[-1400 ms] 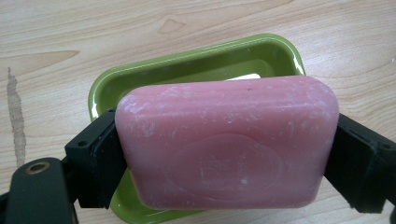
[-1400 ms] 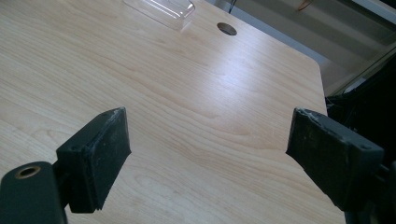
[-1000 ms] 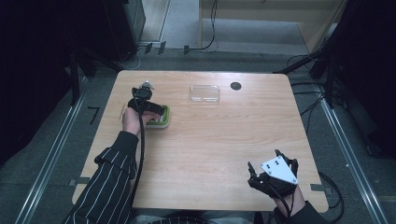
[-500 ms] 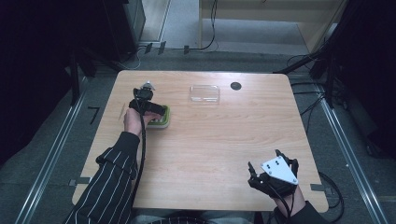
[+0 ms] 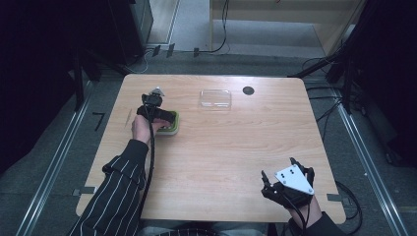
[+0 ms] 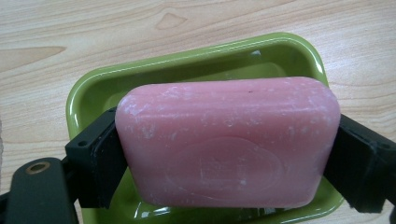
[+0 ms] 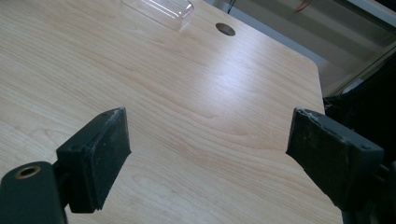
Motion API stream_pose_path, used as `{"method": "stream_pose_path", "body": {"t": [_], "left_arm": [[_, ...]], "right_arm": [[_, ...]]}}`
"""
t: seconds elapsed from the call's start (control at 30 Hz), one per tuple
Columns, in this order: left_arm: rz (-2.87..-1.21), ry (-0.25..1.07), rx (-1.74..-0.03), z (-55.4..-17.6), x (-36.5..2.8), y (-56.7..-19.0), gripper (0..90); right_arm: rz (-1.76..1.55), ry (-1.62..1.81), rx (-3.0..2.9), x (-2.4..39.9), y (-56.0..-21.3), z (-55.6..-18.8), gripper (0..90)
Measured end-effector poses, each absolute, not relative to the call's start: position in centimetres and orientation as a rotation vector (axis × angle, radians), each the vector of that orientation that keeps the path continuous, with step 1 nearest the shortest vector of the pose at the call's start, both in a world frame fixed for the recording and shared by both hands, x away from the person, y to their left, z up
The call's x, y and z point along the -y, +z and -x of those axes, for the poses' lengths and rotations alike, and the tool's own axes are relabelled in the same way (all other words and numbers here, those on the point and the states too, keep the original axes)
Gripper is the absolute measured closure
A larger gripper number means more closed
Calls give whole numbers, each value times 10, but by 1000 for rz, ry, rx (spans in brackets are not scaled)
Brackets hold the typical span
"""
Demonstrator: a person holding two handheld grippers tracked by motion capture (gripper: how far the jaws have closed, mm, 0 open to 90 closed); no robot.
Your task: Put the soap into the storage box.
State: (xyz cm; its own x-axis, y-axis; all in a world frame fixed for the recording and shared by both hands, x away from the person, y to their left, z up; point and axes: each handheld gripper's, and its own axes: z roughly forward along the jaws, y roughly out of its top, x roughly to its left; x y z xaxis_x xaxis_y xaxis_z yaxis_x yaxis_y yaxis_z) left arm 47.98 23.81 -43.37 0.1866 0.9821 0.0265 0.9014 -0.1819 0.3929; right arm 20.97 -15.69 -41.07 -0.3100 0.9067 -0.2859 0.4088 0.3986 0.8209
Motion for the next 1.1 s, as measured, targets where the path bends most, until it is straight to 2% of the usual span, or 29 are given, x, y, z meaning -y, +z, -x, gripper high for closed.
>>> {"method": "stream_pose_path", "body": {"t": [1.1], "left_arm": [[-2162, 363, -1833, -483, -242, -446, 126]], "right_arm": [[-1135, 821, -1884, 158, -411, -210, 131]]}}
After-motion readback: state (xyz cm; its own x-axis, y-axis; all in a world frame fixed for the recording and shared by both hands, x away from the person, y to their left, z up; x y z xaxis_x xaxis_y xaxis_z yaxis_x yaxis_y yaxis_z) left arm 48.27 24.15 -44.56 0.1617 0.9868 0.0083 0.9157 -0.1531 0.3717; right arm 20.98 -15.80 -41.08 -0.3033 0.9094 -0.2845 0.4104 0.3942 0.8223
